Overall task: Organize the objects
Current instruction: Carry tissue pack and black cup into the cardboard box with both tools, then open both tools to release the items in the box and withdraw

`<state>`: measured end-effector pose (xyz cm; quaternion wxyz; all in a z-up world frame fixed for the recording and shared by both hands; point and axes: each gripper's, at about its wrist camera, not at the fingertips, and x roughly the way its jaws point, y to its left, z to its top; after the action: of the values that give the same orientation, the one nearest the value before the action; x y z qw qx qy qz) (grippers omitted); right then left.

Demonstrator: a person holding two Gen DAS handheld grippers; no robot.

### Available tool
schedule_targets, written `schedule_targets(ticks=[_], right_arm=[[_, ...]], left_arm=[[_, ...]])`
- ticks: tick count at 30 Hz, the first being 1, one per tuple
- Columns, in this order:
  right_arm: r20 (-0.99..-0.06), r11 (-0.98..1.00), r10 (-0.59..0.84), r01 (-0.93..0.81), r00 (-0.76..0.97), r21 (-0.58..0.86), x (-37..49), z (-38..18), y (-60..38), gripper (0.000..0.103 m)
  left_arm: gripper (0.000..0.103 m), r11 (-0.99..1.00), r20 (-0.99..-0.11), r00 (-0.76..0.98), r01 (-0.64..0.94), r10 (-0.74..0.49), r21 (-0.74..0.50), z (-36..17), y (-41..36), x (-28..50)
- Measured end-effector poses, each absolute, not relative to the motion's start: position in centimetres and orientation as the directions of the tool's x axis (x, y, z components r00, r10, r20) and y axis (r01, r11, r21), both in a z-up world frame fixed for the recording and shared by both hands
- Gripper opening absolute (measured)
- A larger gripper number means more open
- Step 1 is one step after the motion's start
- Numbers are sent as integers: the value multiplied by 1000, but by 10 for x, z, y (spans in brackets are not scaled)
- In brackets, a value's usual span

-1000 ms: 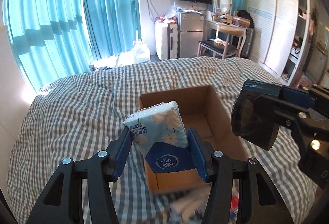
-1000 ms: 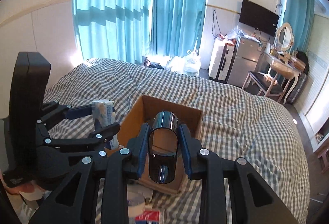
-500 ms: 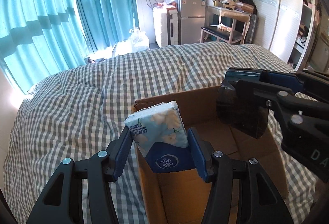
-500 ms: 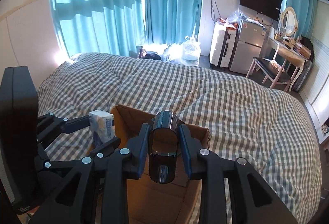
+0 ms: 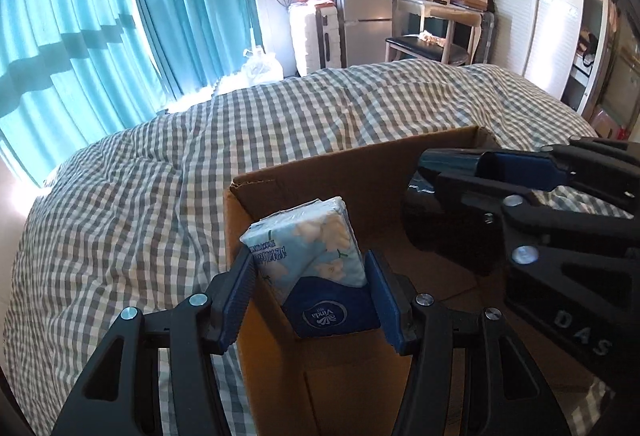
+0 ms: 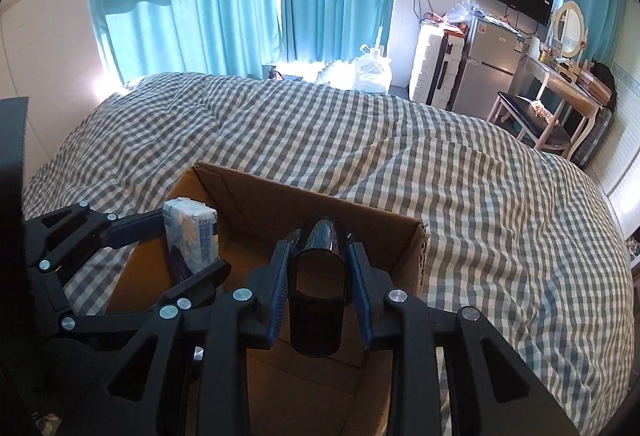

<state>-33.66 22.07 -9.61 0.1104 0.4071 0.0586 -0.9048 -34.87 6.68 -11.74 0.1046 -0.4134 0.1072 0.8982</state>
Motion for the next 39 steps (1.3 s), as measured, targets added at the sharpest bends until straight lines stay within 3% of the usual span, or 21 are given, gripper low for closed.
schedule_targets(ticks=[4, 8, 9, 11, 12, 15, 22, 31, 39], right_arm=[[-742, -972, -157, 236, -652, -2, -332, -91, 225, 29], [-737, -975, -162, 224, -657, 14, -327, -83, 229, 29], [-735, -976, -160, 218, -659, 17, -326, -81, 231, 31], [-721, -978, -162, 207, -674, 27, -320, -71, 233, 53], [-710, -979, -165, 203, -685, 31, -316, -65, 235, 63], [-671, -979, -172, 200, -721, 36, -298, -43, 242, 65], [-583, -980, -168, 197, -795, 15, -247, 22, 247, 85], [-478, -982, -146, 186, -866, -37, -155, 98, 246, 93], [-420, -979, -114, 172, -900, -104, -74, 132, 239, 96]], left_arm=[[66, -955, -774, -619, -288, 132, 68, -121, 65, -351], [83, -955, -756, -637, -290, 149, 57, -113, 61, -341], [85, -956, -745, -652, -283, 139, 70, -109, 61, -338], [91, -957, -728, -673, -278, 129, 88, -100, 60, -333], [91, -957, -722, -680, -274, 126, 91, -96, 59, -331], [95, -964, -709, -696, -251, 114, 90, -79, 54, -322], [101, -981, -655, -750, -182, 94, 68, -15, 31, -283], [102, -983, -561, -825, -153, 70, 103, 59, 17, -210], [103, -984, -513, -857, -126, 43, 129, 82, 0, -138]])
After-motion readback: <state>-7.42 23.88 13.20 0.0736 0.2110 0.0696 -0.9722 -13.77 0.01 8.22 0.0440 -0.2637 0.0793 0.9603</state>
